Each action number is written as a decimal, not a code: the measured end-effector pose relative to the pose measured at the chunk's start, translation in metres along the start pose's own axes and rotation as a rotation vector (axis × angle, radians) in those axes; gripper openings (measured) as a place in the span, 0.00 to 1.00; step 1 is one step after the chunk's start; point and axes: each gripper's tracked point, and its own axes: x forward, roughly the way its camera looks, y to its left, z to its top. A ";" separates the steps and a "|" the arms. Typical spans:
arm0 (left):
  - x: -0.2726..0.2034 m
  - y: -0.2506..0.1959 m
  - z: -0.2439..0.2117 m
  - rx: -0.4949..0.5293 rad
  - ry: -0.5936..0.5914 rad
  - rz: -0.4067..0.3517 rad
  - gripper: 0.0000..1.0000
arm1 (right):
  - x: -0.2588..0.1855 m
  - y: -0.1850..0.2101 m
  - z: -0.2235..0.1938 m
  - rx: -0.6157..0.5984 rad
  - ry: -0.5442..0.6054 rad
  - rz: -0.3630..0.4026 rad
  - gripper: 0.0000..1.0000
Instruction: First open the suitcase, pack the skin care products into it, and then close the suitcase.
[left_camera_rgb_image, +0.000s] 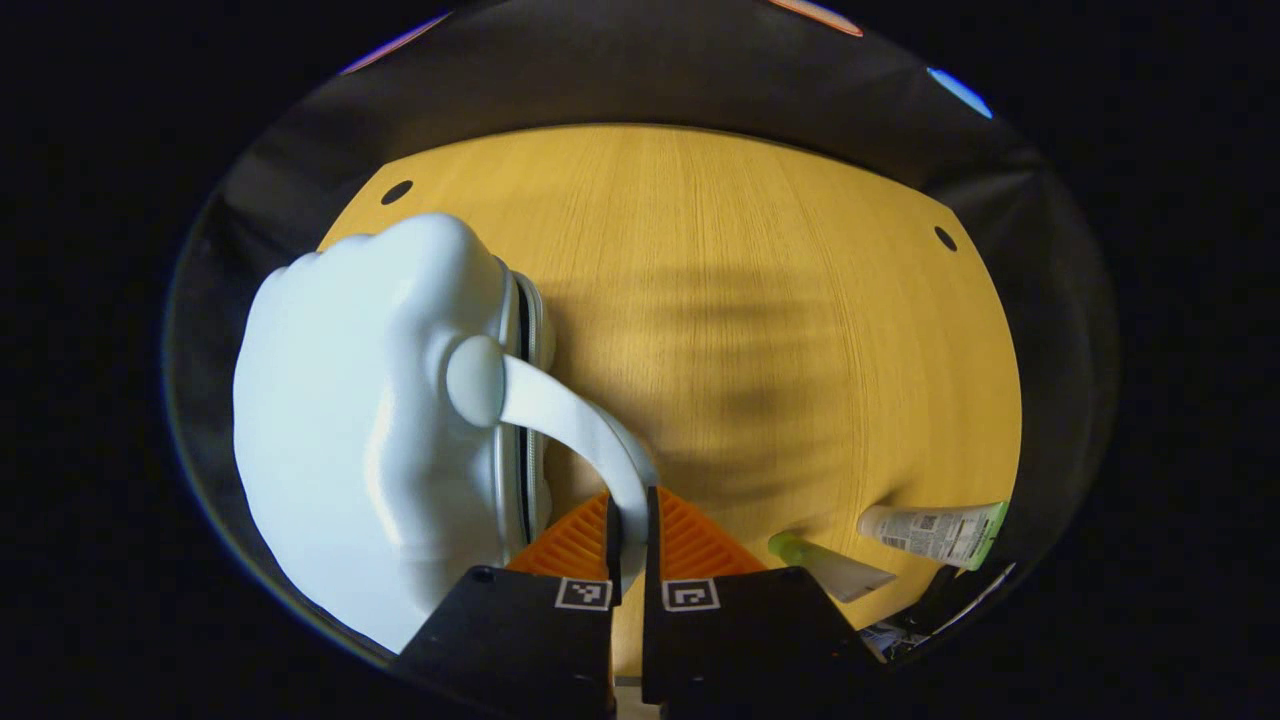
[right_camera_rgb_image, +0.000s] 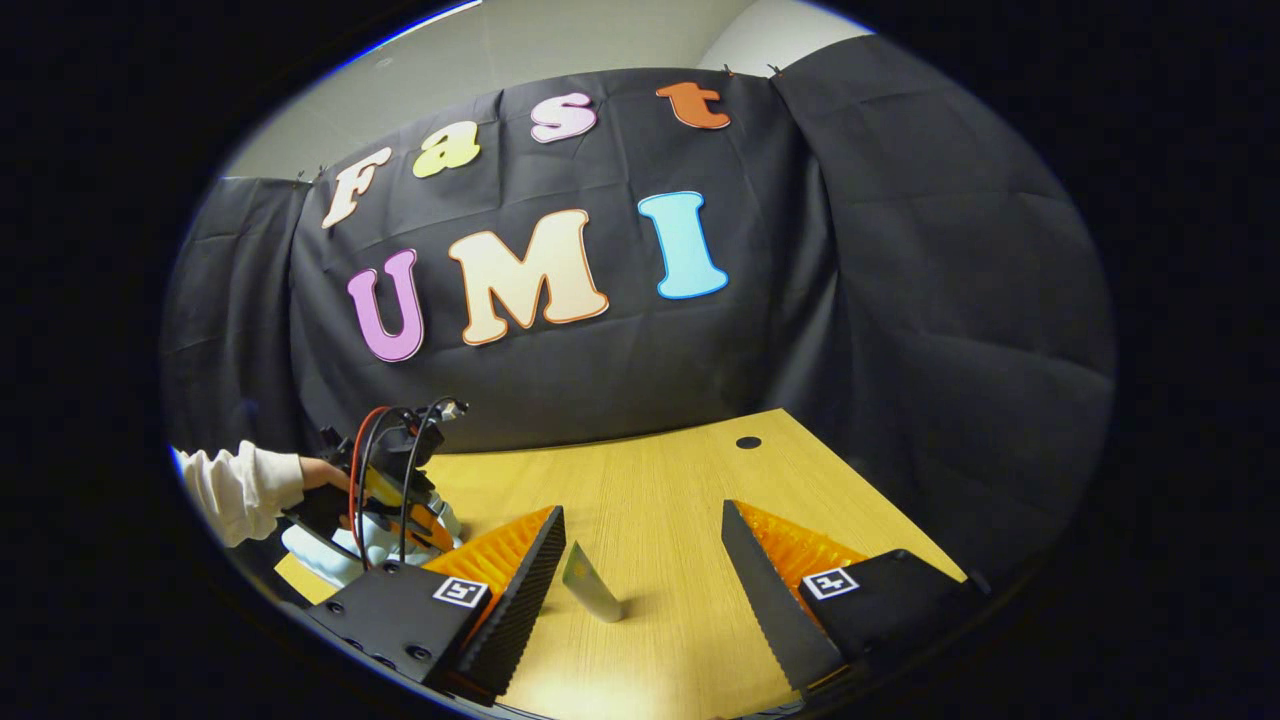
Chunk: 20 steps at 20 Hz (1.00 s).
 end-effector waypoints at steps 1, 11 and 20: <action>-0.005 -0.002 0.003 -0.013 -0.009 -0.017 0.04 | 0.000 0.002 0.001 0.000 -0.001 0.004 0.98; -0.093 0.012 0.036 -0.079 -0.164 -0.148 0.02 | 0.001 0.030 -0.003 -0.010 0.005 0.068 0.98; -0.152 0.078 0.049 -0.154 -0.293 -0.161 0.02 | 0.006 0.067 0.000 -0.036 -0.001 0.120 0.98</action>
